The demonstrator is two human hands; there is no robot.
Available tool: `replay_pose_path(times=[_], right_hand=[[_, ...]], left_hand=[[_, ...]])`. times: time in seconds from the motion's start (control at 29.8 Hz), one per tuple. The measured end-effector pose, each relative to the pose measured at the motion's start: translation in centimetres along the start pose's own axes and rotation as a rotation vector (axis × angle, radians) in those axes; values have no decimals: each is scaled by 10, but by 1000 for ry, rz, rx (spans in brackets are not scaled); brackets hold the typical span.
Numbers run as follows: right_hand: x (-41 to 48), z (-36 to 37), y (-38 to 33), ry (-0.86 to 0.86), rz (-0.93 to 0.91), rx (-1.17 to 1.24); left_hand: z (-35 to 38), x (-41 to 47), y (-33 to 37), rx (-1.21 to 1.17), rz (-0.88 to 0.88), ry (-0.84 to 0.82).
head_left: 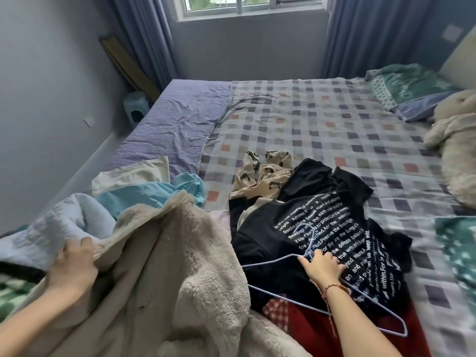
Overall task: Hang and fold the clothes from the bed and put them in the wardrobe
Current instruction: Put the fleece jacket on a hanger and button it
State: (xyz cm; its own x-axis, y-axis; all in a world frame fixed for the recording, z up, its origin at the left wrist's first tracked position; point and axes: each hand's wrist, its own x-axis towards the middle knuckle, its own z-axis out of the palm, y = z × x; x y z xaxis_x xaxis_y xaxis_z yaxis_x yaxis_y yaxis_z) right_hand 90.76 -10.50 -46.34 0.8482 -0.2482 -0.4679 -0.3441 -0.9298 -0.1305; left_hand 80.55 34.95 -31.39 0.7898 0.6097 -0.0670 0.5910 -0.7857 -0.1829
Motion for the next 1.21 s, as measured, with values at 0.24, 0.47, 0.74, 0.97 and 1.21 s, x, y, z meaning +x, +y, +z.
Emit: replay_pose_path(times=[0.24,0.47,0.74,0.97,1.21], right_hand=[[-20,-36,-43,-36,-215,224],[-113,-152,-86,486,-654,110],[-221,-123,-214,419,-1076,340],[-266,-95,-294,394,-1127,316],[-290,-95,-327,362,-1213,177]], left_hand=[[-13,-13,-7,-225,48,85],[-45,-7,-48,-268,-45,137],[-101,-39,-92,-352,102,235],[-141,-89,-124,-464,146,312],[-155,-118,-126,-688,153,204]])
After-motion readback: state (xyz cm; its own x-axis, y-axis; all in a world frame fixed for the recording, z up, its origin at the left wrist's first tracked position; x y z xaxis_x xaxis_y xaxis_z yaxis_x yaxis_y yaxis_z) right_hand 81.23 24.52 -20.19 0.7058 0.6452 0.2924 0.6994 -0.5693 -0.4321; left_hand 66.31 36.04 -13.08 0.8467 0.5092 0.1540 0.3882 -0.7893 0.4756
